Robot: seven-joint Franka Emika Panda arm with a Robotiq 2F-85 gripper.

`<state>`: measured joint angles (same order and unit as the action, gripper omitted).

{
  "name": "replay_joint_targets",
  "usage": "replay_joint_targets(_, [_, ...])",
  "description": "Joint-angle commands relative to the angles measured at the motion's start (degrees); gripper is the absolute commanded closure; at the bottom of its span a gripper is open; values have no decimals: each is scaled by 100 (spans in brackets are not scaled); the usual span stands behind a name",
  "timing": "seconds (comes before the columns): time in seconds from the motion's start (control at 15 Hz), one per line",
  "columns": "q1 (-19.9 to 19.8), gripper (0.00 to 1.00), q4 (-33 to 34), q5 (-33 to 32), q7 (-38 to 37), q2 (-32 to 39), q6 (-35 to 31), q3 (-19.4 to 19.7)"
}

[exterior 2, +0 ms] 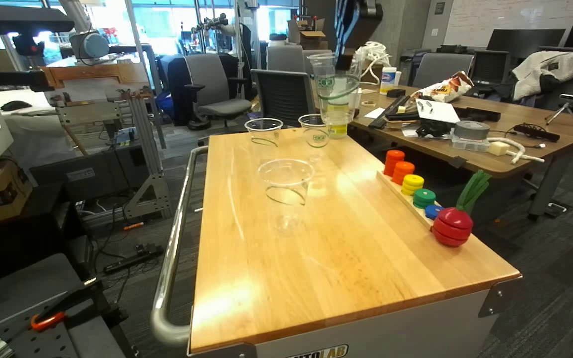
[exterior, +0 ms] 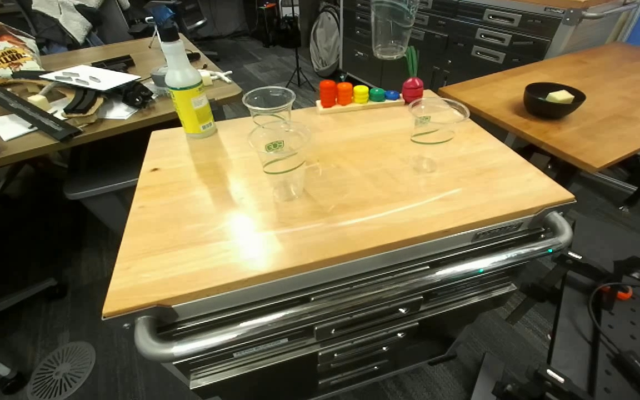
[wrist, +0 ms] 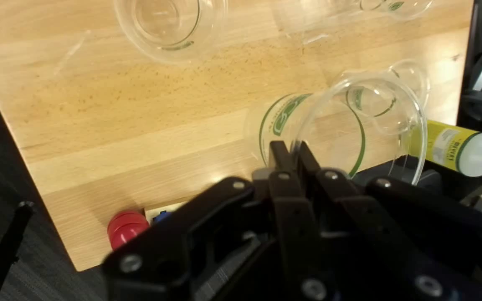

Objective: Stack all four cups together

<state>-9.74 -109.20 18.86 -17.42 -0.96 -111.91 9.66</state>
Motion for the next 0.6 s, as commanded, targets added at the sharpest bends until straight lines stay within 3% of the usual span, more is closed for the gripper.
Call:
replay_joint_targets(0.0, [-21, 98, -637, -43, 68, -995, 346, 19])
replay_joint_targets(0.2, [-66, 98, -989, -70, 133, -1340, 595, 62])
replay_joint_targets(0.53, [-127, 98, -1559, -304, 161, -1325, 373, 63])
